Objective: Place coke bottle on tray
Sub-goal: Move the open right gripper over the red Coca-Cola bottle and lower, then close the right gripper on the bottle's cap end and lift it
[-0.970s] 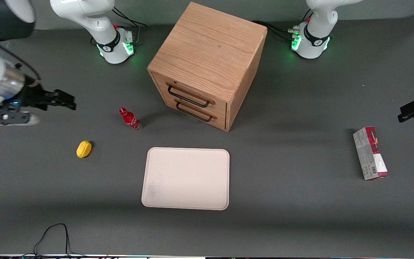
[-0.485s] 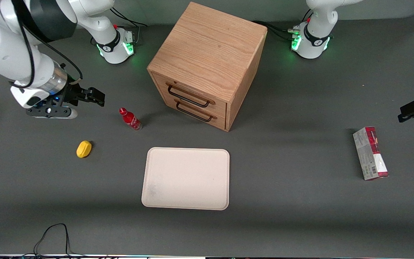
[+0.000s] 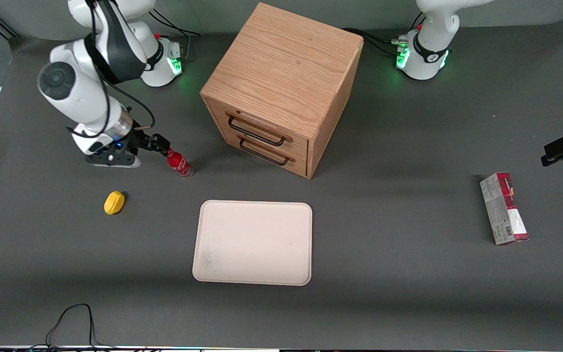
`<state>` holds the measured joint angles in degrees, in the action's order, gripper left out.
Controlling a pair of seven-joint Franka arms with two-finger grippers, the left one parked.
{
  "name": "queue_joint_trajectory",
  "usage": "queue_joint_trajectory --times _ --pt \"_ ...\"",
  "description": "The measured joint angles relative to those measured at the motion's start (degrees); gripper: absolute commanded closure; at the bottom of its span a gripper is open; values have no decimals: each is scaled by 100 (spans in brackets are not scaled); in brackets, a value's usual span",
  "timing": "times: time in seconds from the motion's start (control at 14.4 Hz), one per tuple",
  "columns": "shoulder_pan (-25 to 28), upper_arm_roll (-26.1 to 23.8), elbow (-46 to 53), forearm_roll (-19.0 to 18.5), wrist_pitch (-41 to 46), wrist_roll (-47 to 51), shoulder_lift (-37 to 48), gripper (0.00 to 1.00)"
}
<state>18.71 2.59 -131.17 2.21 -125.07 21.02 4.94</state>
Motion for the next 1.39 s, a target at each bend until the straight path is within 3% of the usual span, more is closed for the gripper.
queue_joint_trajectory --times 0.69,0.97,1.11,1.39 --pt "161 -3 -796 0 -989 146 -237 2" --pt "176 -4 -904 0 -992 146 -233 13" --pt "178 -4 -925 0 -993 146 -227 31" --pt "189 -4 -976 0 -993 146 -202 100"
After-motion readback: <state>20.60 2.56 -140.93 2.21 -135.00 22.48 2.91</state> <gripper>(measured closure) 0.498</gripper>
